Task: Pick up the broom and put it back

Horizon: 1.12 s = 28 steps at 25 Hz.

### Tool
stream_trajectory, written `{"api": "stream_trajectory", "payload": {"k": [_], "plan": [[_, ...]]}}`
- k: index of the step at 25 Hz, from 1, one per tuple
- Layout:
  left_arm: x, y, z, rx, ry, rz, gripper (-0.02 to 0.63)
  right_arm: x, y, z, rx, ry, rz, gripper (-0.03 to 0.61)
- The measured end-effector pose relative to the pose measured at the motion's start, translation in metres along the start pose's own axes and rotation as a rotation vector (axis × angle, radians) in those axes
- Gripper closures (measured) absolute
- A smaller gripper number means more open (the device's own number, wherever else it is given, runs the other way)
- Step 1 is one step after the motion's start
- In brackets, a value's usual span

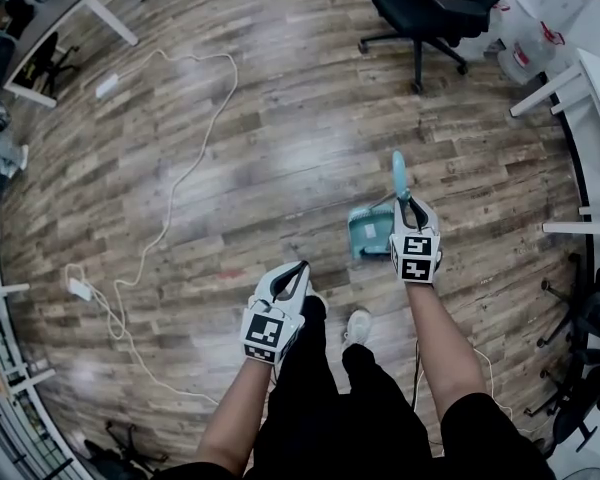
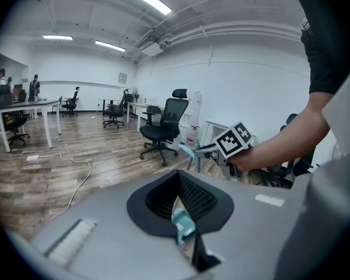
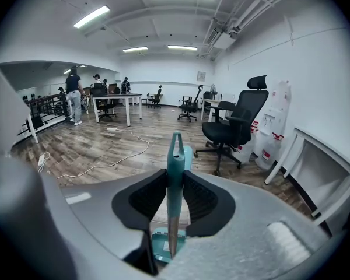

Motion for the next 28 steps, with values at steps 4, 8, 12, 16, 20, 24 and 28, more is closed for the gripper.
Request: {"api": "stream_trajectory", "payload": {"k": [4, 8, 12, 16, 20, 24, 28], "plan": [[-0.001, 0.002, 0.000, -0.001, 0.003, -0.001, 0.594, 0.001, -0.002, 0.003, -0.016, 0.001, 0.011, 0.472], [-0.001, 0.003, 0.000, 0.001, 0.005, -0.002, 0.594, 0.001, -0.004, 0.010, -0.047, -0.025, -0.009, 0.439], [0.002, 0.002, 0.001, 0.005, 0.002, 0.001, 0.594, 0.000, -0.002, 0.017, -0.063, -0.038, -0.028, 0.407], [0.006, 0.002, -0.004, 0.012, -0.006, 0.001, 0.594, -0.002, 0.011, 0.014, -0.051, -0.043, -0.041, 0.397], [0.012, 0.003, -0.015, 0.037, -0.015, 0.000, 0.594, -0.007, 0.034, 0.001, -0.015, -0.052, -0.079, 0.397], [0.019, 0.001, -0.030, 0.063, -0.035, -0.002, 0.594, -0.009, 0.061, -0.022, 0.048, -0.049, -0.119, 0.399], [0.031, 0.004, -0.046, 0.094, -0.037, -0.007, 0.594, -0.015, 0.097, -0.037, 0.099, -0.015, -0.160, 0.435]]}}
Point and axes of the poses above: the fingertips, and each gripper's own axes: y backward along the fingers, x to its right, z out of its underside, the point moved 4 cm from there along y, backward along the fingers, and after that the axes turned 8 degrees about -y, right-handed, at the moved point
